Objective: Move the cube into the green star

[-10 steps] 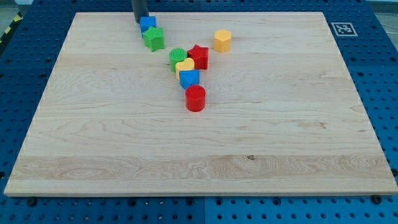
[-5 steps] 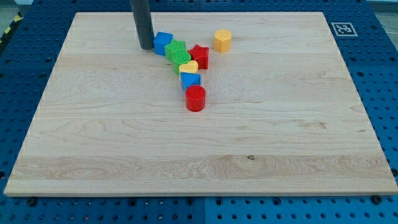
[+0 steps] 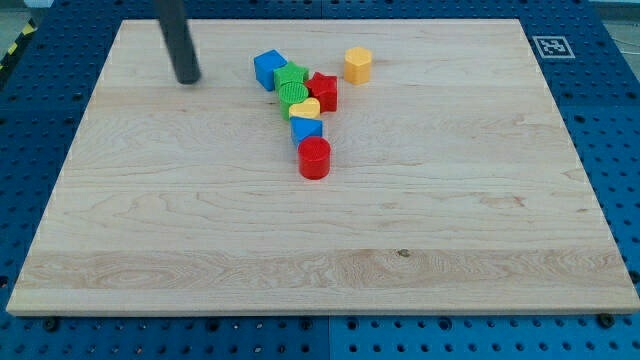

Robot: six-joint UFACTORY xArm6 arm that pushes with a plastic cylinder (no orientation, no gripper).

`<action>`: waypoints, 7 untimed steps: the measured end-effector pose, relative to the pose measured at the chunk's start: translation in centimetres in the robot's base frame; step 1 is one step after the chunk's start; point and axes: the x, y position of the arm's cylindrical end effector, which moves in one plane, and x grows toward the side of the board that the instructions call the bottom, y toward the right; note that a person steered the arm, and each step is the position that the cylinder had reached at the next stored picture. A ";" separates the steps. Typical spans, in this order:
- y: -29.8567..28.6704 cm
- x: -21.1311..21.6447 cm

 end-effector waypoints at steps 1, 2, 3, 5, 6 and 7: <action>-0.6 -2.2; 1.2 -5.1; 4.9 -6.3; 8.4 -6.2; 10.7 -4.6; 14.0 -3.4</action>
